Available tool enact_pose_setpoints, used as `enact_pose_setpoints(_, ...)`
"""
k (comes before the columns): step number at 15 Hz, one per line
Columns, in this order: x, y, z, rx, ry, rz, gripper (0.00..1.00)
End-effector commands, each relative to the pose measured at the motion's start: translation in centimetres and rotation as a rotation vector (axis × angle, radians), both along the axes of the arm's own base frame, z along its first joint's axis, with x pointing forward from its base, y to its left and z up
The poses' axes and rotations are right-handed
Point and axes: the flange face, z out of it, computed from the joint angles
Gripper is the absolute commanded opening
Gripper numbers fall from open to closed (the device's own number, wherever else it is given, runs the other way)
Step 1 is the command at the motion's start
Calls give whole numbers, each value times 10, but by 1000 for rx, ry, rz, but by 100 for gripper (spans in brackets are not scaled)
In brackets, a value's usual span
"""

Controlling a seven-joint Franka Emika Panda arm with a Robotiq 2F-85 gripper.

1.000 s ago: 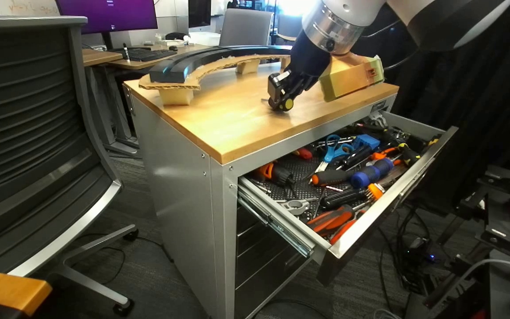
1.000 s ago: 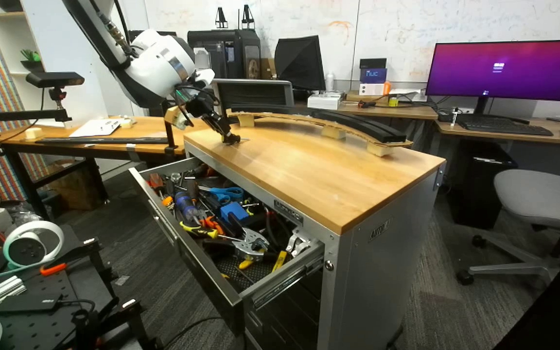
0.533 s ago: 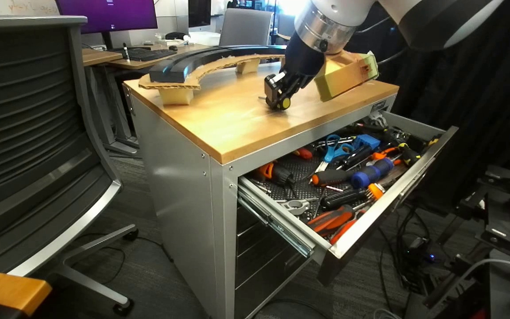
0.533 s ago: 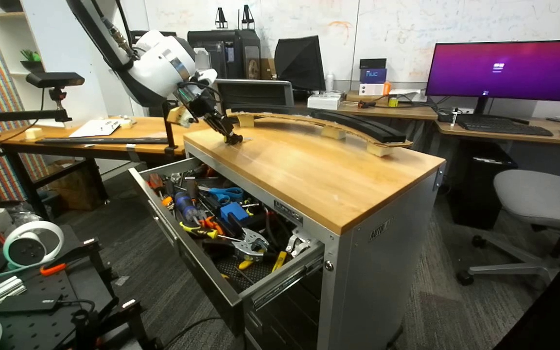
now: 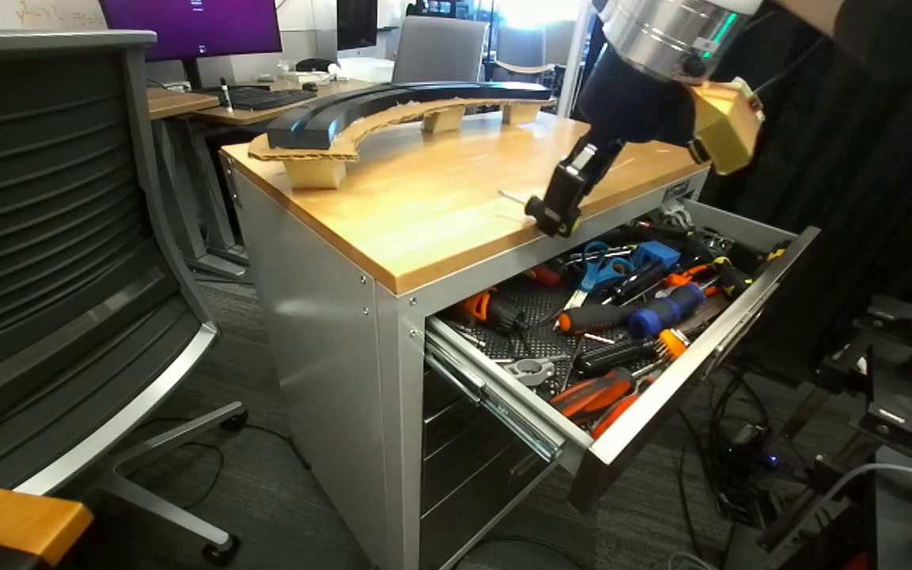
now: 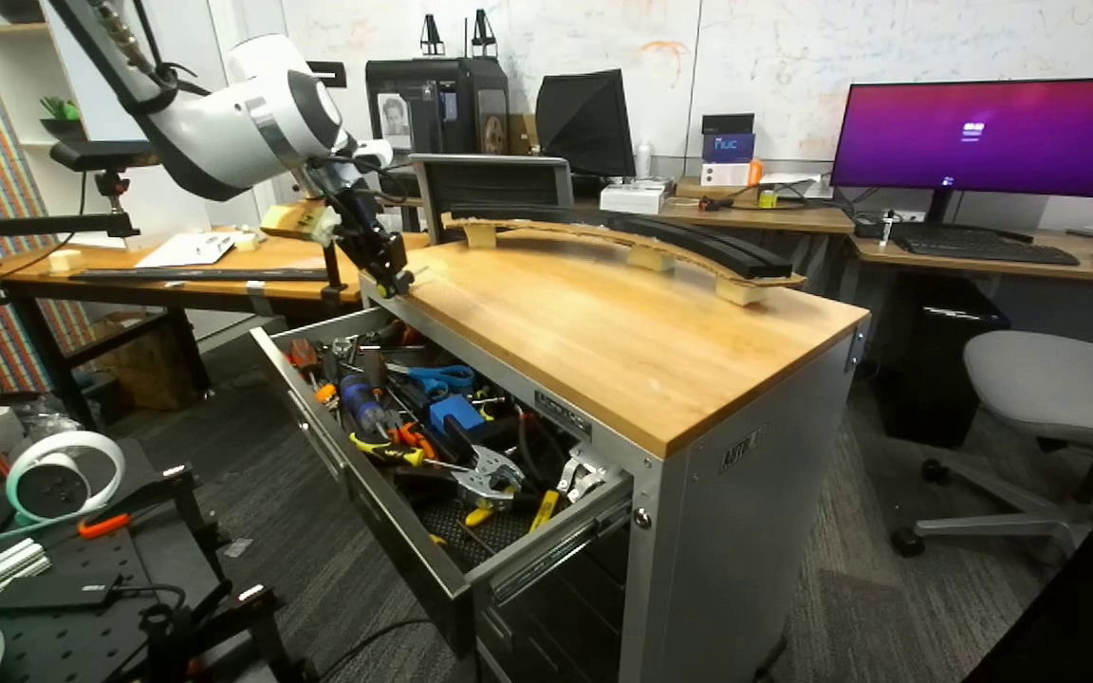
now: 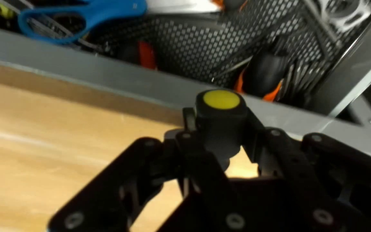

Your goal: Put the screwdriver in the open drawer then close the open drawer

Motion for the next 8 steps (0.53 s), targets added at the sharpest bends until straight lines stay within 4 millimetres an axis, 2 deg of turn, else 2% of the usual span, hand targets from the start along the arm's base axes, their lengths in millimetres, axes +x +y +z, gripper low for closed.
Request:
enact_pose_setpoints(1, -54, 6, -16, 15, 130, 137, 12)
enact_pose_setpoints(3, -71, 19, -28, 11, 210, 237, 12)
enact_pose_setpoints(6, -81, 32, -29, -4, 225, 296, 12)
enact_pose_setpoints(7, -81, 36, -28, -5, 219, 302, 14)
enact_pose_setpoints(8, -82, 40, -27, -12, 207, 307, 61)
